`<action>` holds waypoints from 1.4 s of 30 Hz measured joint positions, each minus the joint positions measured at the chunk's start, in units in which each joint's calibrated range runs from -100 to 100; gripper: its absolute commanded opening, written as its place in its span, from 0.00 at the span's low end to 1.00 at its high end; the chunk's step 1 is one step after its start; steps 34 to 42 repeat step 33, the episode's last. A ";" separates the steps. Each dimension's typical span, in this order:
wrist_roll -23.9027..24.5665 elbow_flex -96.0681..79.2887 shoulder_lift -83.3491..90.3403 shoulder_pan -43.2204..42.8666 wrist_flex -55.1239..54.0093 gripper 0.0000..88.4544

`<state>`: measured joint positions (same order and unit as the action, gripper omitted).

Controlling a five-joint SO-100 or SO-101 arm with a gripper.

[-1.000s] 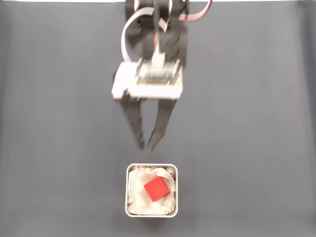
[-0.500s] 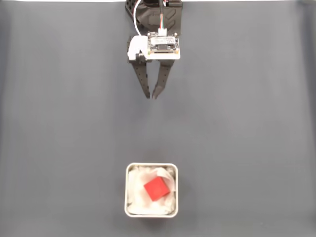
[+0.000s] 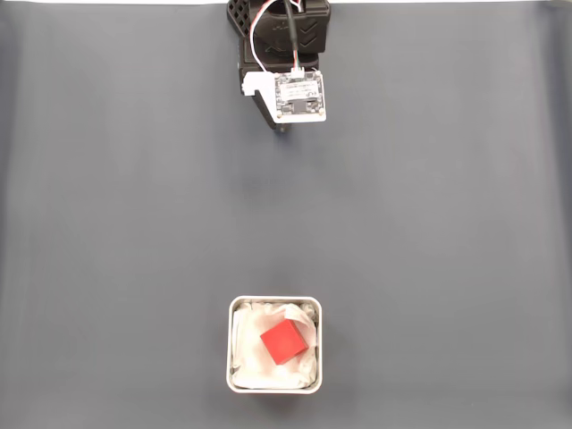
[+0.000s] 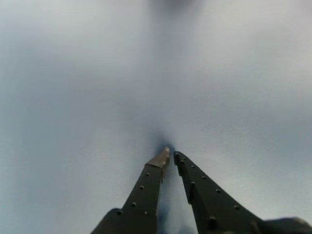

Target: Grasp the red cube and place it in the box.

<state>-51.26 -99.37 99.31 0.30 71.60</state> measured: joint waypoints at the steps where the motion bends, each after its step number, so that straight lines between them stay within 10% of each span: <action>1: -0.05 0.00 0.00 0.00 0.64 0.00; 42: 1.76 0.00 0.69 1.19 3.02 0.00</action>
